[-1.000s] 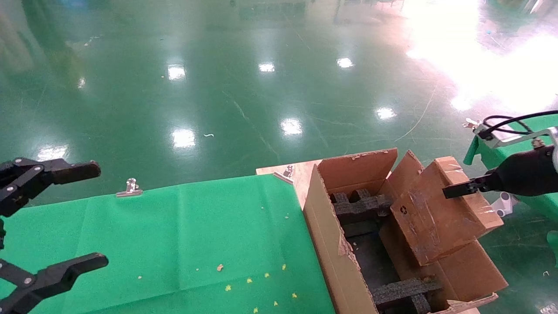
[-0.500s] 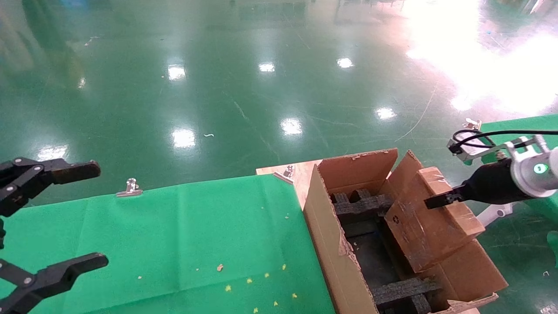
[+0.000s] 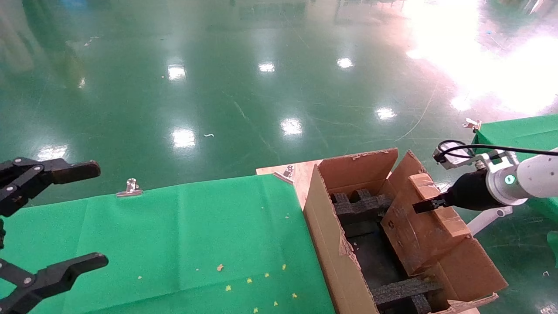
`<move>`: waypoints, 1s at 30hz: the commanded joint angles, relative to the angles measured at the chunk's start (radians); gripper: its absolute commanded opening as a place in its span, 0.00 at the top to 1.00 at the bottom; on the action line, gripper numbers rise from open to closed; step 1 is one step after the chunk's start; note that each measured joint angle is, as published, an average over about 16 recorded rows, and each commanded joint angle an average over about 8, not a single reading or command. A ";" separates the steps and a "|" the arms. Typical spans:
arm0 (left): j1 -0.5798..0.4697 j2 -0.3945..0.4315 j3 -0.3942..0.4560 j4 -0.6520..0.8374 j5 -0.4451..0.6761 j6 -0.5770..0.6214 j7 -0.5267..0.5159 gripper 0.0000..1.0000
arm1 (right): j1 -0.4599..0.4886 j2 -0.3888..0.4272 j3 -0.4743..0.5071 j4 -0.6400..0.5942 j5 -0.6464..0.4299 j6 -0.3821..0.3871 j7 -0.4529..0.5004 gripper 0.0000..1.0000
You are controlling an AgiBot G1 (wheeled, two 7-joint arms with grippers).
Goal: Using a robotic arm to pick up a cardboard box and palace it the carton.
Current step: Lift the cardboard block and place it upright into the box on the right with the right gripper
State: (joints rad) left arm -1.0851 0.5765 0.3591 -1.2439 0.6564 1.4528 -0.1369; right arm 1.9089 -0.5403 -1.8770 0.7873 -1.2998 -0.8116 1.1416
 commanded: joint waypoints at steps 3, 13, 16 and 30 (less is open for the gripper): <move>0.000 0.000 0.000 0.000 0.000 0.000 0.000 0.00 | -0.033 -0.020 0.003 -0.033 0.019 0.022 -0.012 1.00; 0.000 0.000 0.000 0.000 0.000 0.000 0.000 0.00 | -0.113 -0.073 0.023 -0.120 0.085 0.040 -0.071 1.00; 0.000 0.000 0.000 0.000 0.000 0.000 0.000 0.00 | -0.139 -0.090 0.032 -0.151 0.106 0.045 -0.094 1.00; 0.000 0.000 0.000 0.000 0.000 0.000 0.000 0.00 | -0.226 -0.171 0.067 -0.309 0.182 0.016 -0.228 1.00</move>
State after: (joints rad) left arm -1.0852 0.5765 0.3592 -1.2439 0.6563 1.4528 -0.1369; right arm 1.6848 -0.7098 -1.8107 0.4826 -1.1192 -0.7949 0.9172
